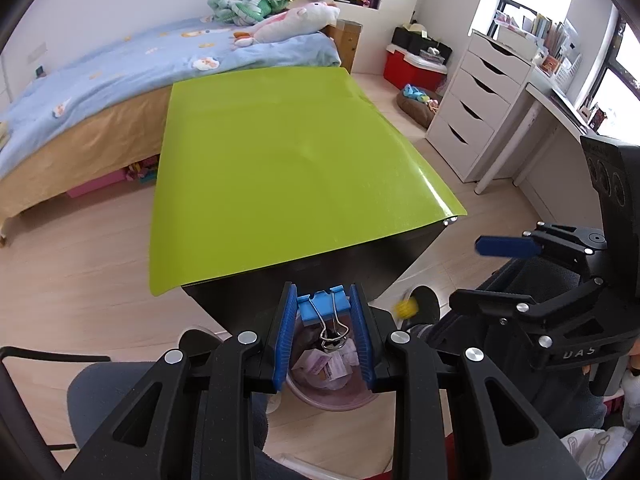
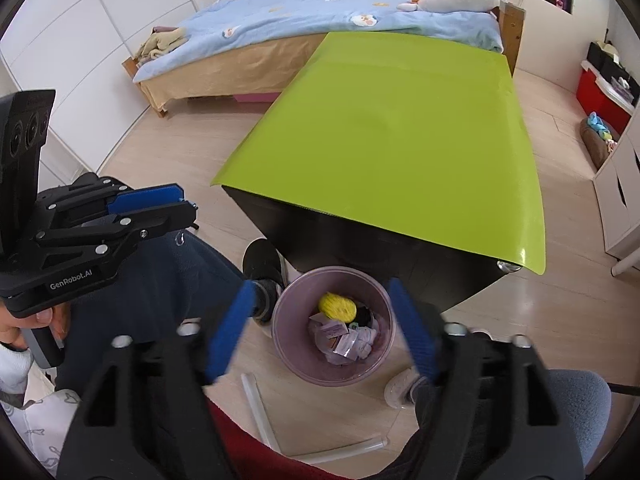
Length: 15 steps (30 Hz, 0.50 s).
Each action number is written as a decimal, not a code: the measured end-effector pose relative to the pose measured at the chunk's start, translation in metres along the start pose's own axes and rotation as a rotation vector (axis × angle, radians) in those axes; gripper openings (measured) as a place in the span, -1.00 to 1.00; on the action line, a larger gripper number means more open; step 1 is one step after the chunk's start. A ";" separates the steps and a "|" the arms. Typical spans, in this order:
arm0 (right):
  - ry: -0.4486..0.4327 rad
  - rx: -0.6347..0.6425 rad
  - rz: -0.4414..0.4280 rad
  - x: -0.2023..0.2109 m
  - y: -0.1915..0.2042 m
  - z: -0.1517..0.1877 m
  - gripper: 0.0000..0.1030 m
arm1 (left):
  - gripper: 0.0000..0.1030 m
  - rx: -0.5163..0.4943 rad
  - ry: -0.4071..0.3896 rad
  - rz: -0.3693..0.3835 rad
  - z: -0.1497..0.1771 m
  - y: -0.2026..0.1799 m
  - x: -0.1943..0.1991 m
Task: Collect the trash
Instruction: 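Carry both items over the wastebasket and open both tools to drop them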
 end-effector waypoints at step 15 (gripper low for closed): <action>-0.061 -0.105 0.112 0.026 -0.037 -0.006 0.92 | -0.47 -0.060 0.017 0.074 0.000 -0.027 -0.003</action>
Point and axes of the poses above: each gripper's, at about its wrist camera, not at the fingertips, and x roughly against the way its jaws point, y to its left, z to its underside, the point moved 9 cm from there along -x, roughly the way its jaws point, and after that the axes turned 1 degree about y, right-handed, at the moved point
